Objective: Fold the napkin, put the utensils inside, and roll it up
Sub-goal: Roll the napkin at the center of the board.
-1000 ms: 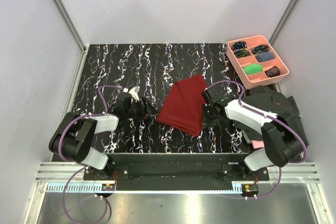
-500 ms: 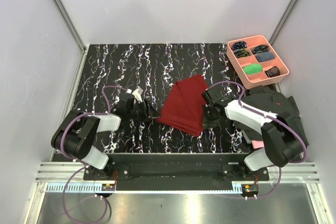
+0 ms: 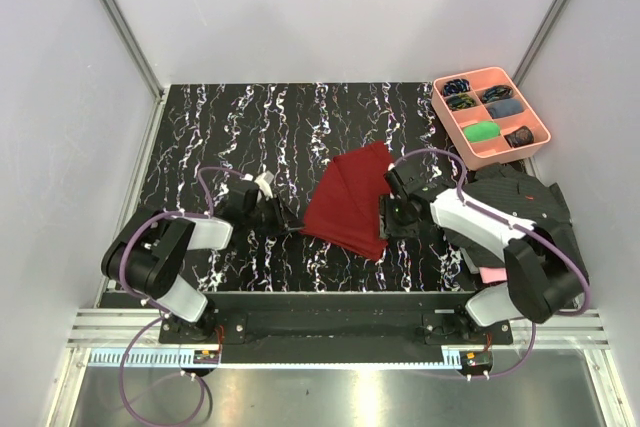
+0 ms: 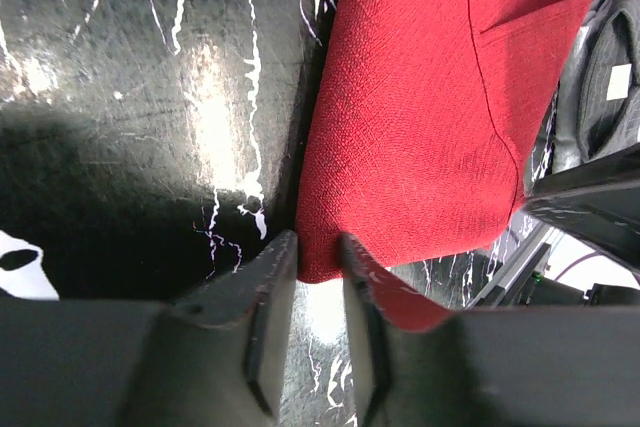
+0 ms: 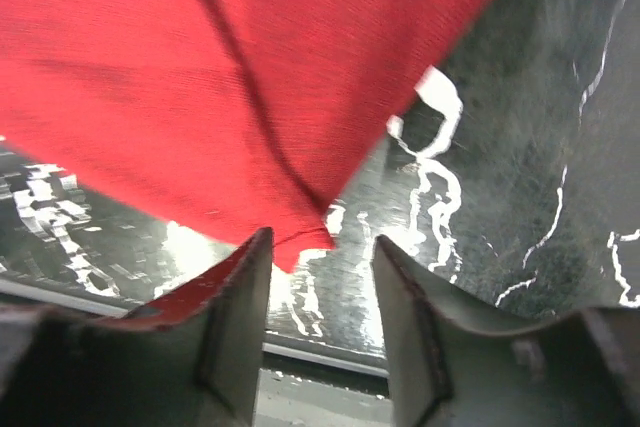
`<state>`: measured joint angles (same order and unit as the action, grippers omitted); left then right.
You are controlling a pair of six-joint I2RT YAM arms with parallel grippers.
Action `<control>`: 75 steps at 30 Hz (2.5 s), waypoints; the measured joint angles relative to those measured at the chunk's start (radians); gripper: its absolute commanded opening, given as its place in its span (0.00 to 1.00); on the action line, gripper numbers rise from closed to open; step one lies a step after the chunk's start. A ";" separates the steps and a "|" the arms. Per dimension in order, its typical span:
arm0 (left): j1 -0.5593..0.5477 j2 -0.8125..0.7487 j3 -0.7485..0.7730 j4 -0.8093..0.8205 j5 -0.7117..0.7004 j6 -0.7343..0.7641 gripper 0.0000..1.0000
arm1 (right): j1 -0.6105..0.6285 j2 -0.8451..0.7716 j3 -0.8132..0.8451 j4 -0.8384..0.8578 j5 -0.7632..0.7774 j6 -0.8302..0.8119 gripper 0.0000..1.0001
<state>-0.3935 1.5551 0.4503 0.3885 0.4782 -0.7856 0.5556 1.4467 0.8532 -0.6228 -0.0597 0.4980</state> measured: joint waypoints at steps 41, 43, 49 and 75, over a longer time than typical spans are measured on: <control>-0.005 -0.044 0.131 -0.247 0.000 -0.001 0.00 | 0.607 0.388 0.235 0.388 0.575 -0.349 0.67; -0.005 -0.045 0.133 -0.249 0.000 -0.001 0.00 | 0.607 0.388 0.220 0.389 0.611 -0.344 0.64; -0.005 -0.046 0.133 -0.262 0.000 -0.001 0.00 | 0.616 0.402 0.206 0.402 0.678 -0.343 0.48; 0.089 -0.186 0.083 -0.290 -0.038 0.118 0.51 | 0.462 0.396 0.288 0.263 0.138 -0.418 0.00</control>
<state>-0.3042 1.3693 0.5335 0.0982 0.4404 -0.6678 1.0176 1.8427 1.1416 -0.3599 0.0784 0.0803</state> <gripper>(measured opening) 0.493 0.011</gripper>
